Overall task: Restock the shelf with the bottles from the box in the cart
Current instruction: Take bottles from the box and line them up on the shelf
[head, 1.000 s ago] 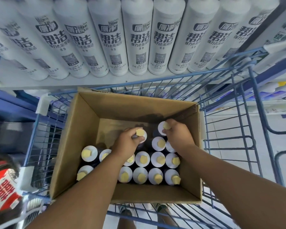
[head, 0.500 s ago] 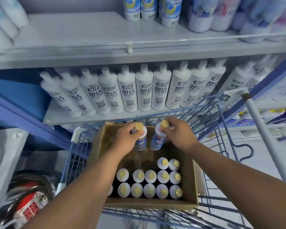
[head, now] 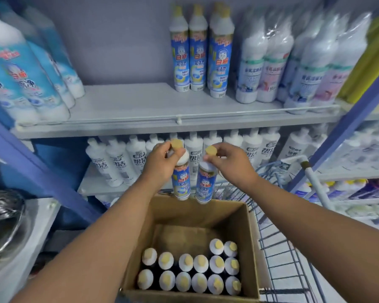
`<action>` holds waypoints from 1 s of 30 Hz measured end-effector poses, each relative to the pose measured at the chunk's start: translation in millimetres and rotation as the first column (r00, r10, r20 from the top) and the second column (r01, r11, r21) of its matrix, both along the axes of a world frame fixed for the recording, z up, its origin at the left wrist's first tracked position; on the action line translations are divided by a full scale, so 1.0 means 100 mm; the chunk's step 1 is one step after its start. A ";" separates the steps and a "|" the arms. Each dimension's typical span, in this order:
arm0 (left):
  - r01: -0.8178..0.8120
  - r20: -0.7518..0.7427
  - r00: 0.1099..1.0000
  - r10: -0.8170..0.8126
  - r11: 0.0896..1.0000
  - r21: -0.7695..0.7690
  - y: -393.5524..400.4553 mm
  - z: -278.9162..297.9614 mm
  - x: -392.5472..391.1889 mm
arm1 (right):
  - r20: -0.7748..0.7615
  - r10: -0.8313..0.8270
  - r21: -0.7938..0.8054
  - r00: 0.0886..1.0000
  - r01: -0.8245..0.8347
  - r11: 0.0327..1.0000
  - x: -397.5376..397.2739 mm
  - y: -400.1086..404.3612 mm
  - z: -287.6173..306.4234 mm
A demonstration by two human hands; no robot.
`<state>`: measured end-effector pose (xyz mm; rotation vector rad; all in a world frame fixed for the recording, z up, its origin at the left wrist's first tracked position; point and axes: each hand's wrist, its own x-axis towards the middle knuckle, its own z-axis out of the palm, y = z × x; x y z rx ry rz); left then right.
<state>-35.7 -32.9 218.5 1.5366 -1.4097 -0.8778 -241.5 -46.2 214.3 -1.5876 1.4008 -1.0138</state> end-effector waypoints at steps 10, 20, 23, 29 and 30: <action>-0.056 0.038 0.997 0.063 0.986 -0.157 -0.11 0.88 -0.08 | 0.131 0.049 -0.193 0.990 -0.023 0.981 -0.02 -0.20 0.93; -0.091 -0.108 0.992 0.064 0.961 -0.260 -0.06 1.80 -0.36 | 0.192 0.163 -0.303 0.968 -0.100 0.948 -0.05 -0.36 1.78; -0.087 -0.094 0.994 0.062 0.955 -0.284 -0.11 2.04 -0.38 | 0.197 0.150 -0.331 0.969 -0.079 0.940 -0.04 -0.42 1.96; -0.095 -0.114 0.992 0.056 0.926 -0.365 -0.44 2.34 -0.31 | 0.223 0.146 -0.340 0.964 -0.063 0.938 0.03 -0.60 2.24; -0.088 -0.127 0.991 0.043 0.925 -0.369 -0.51 2.36 -0.30 | 0.215 0.138 -0.350 0.967 -0.055 0.935 0.05 -0.63 2.26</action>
